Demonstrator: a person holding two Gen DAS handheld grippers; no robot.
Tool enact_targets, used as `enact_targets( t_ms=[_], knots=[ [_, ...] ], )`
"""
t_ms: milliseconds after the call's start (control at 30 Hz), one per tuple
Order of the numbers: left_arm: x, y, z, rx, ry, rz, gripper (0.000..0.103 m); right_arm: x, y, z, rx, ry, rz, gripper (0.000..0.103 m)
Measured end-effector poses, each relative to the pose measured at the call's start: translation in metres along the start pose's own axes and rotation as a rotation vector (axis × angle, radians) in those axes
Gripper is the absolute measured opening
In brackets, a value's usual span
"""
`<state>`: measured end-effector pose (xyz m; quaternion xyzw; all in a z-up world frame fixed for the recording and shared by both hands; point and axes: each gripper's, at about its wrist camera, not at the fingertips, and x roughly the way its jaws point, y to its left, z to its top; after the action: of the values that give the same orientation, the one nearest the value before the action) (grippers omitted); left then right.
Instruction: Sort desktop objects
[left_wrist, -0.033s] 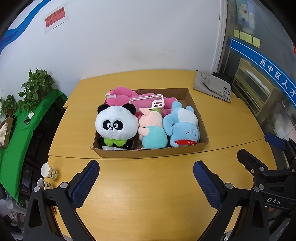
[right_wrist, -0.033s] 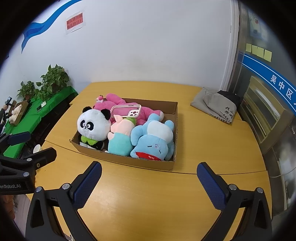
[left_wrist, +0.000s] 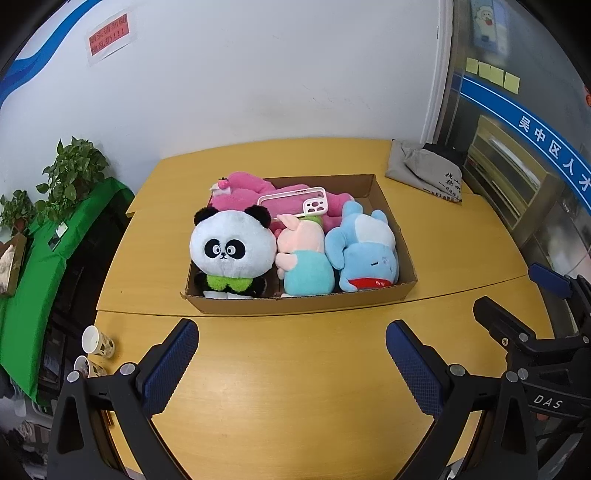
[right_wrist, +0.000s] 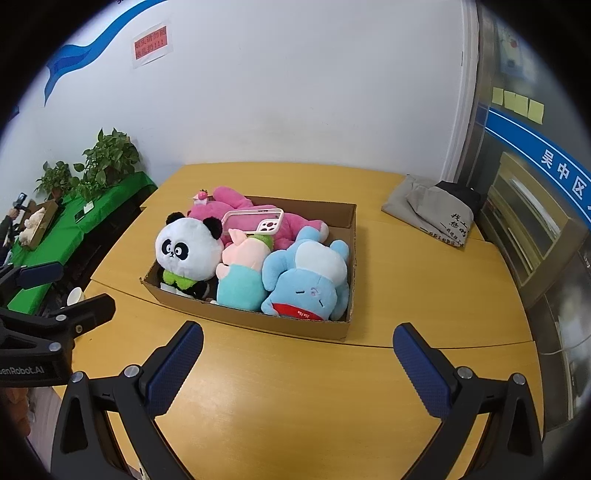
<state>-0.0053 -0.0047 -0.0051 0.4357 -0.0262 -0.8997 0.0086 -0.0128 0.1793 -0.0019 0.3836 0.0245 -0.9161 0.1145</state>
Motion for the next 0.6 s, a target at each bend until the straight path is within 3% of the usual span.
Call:
enact_targets(
  t_ms=[333, 600],
  knots=[
    [0.056, 0.034, 0.006, -0.005, 0.038, -0.08, 0.103, 0.039, 0.02, 0.004, -0.038, 0.034, -0.025, 0.103],
    [0.12, 0.072, -0.002, 0.01, 0.068, -0.17, 0.103, 0.11, 0.024, -0.009, -0.018, 0.108, 0.074, 0.103]
  ],
)
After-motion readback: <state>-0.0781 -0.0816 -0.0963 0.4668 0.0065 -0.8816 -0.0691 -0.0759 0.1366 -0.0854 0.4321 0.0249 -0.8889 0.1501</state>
